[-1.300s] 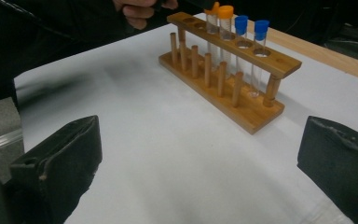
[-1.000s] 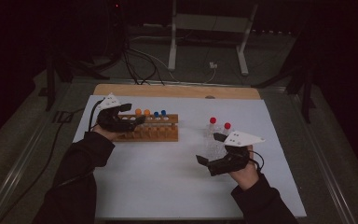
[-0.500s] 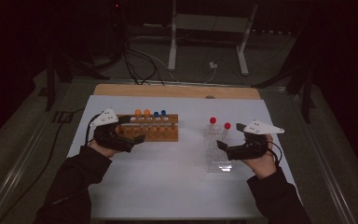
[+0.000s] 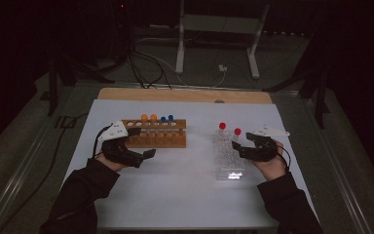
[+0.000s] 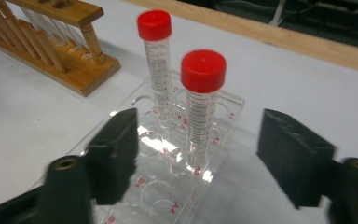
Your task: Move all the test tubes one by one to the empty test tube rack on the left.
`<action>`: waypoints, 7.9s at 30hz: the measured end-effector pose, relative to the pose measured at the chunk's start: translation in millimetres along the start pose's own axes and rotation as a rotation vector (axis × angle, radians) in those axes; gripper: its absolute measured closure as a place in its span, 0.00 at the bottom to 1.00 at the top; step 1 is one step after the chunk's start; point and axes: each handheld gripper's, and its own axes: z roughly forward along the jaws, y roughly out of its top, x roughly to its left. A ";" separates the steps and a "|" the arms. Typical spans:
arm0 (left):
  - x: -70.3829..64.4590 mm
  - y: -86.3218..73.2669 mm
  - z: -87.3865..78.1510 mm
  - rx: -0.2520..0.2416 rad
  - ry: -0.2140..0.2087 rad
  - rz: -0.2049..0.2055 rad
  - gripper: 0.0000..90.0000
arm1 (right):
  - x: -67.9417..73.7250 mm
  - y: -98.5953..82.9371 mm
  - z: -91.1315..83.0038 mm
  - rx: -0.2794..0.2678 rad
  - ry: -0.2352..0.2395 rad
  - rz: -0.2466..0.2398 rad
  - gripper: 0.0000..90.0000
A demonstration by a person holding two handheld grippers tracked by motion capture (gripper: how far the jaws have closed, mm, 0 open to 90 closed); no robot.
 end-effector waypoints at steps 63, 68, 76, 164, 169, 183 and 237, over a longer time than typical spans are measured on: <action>-10.3 8.1 7.0 0.022 -0.074 0.021 0.02 | 65.3 36.1 -20.2 -0.095 0.140 -0.153 0.83; -14.5 11.1 10.7 0.028 -0.094 0.026 0.02 | 76.9 33.3 -14.1 -0.070 0.181 -0.170 0.83; -22.6 17.9 17.4 0.026 -0.128 0.041 0.02 | 92.0 29.1 -6.3 -0.036 0.225 -0.193 0.83; -18.0 52.3 17.7 -0.032 -0.112 0.134 0.80 | 117.5 21.8 -5.9 -0.060 0.280 -0.188 0.04; -6.5 51.9 6.6 -0.028 -0.064 0.127 0.80 | 115.0 22.5 -8.6 -0.071 0.302 -0.179 0.00; 35.9 58.1 -30.4 -0.065 0.091 0.079 0.80 | 110.7 22.6 -10.8 -0.088 0.330 -0.164 0.00; 91.8 -2.2 18.3 0.037 0.234 -0.058 0.78 | 104.4 22.1 -14.1 -0.085 0.340 -0.159 0.00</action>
